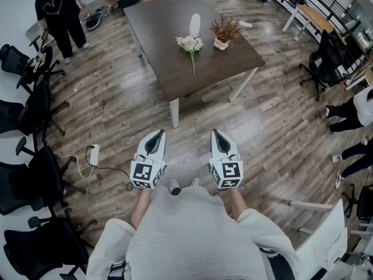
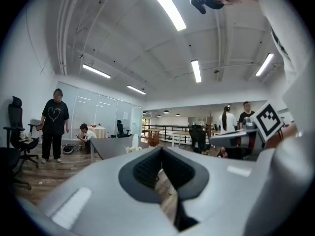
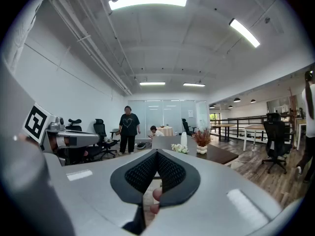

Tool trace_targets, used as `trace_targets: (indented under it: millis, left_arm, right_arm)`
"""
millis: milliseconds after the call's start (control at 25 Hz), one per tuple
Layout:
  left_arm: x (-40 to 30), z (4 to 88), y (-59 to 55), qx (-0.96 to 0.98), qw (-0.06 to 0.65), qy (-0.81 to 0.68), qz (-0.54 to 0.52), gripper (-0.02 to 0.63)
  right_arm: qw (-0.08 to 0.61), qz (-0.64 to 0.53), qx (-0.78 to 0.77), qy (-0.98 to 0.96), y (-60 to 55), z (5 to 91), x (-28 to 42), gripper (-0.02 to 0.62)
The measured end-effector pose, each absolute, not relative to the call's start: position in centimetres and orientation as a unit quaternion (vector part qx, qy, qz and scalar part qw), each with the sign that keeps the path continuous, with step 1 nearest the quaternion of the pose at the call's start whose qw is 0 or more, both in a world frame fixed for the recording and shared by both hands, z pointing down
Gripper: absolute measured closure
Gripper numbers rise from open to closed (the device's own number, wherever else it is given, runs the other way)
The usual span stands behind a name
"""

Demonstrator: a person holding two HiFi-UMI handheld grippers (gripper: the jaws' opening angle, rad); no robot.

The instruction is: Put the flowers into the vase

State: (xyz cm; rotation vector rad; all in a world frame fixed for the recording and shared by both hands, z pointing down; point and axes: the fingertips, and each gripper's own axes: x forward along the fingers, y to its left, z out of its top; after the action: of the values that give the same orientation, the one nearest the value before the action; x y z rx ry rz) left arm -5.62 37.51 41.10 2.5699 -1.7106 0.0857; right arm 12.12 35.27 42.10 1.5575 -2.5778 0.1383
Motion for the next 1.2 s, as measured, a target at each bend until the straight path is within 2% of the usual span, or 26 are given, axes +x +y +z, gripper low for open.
trace_targets:
  millis: [760, 1200]
  left_arm:
    - [-4.4, 41.4, 36.7, 0.824, 0.026, -0.565, 0.037, 0.597]
    - [-1.1, 42.1, 35.5, 0.812, 0.029, -0.581, 0.043, 0.597]
  right_arm:
    - [0.046, 0.055, 0.494, -0.866, 34.5, 42.4, 13.3, 0.598]
    - [0.048, 0.06, 0.475, -0.877, 32.8, 43.4, 16.3, 0.598]
